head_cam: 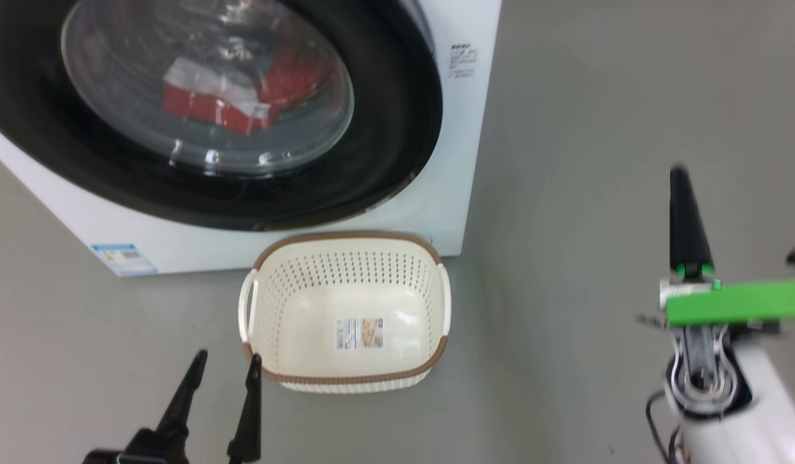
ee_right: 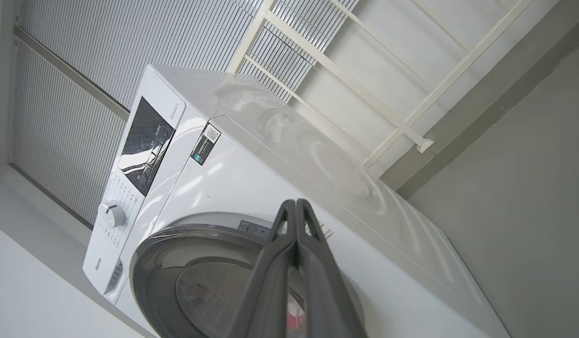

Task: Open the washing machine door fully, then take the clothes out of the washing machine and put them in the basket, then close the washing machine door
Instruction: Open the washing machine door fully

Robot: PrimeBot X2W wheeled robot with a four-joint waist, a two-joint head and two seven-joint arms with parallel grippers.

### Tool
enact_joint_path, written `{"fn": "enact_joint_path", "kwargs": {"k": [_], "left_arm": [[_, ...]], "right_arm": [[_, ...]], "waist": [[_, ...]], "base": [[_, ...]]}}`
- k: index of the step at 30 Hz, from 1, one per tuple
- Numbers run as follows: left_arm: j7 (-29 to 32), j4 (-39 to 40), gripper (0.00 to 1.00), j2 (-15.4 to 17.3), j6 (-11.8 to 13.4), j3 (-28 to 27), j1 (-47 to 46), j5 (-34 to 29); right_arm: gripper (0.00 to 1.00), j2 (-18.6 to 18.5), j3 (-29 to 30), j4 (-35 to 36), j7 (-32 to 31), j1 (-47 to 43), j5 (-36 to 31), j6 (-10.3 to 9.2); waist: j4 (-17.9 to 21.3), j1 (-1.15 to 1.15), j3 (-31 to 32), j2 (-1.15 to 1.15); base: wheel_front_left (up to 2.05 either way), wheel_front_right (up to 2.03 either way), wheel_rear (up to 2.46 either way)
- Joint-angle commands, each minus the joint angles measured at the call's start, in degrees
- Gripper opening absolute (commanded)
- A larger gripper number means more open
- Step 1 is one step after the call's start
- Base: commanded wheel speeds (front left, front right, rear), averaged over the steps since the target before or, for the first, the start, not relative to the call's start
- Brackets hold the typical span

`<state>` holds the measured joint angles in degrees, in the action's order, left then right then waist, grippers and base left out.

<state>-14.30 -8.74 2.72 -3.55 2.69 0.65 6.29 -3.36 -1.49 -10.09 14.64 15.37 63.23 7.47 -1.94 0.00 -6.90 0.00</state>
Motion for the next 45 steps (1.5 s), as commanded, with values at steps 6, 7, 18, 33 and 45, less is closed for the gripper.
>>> {"fn": "enact_joint_path", "kwargs": {"k": [6,7,18,33,45], "left_arm": [[-0.7,1.9,1.00,0.2,-0.3,-0.3,-5.4,1.9],[-0.7,1.8,1.00,0.2,-0.4,0.1,-5.9,2.2],[-0.7,1.3,1.00,0.2,-0.4,3.2,-11.0,4.3],[-0.7,1.2,1.00,0.2,-0.4,5.0,-14.6,6.3],[-0.7,1.5,1.00,0.2,-0.6,6.0,-17.6,8.0]], "right_arm": [[0.00,-5.9,-6.3,-0.4,-2.5,11.8,14.3,0.02],[0.00,-6.9,-6.8,-0.5,-3.5,13.4,15.9,0.02],[0.00,-13.2,-9.5,-3.4,-23.4,27.5,30.4,0.02],[0.00,-15.3,-5.6,-9.3,-45.9,43.2,41.4,0.02],[0.00,-16.5,-10.3,-20.8,-54.6,55.5,42.0,0.02]], "waist": [[-3.8,0.00,-6.9,0.00],[-4.2,0.00,-7.7,0.00],[-7.7,0.00,-14.7,0.00],[-10.6,0.00,-20.4,0.00],[-12.5,0.00,-25.6,0.00]], "base": [[0.00,0.00,0.00],[0.00,0.00,0.00],[0.00,0.00,0.00],[0.00,0.00,0.00],[0.00,0.00,0.00]]}}
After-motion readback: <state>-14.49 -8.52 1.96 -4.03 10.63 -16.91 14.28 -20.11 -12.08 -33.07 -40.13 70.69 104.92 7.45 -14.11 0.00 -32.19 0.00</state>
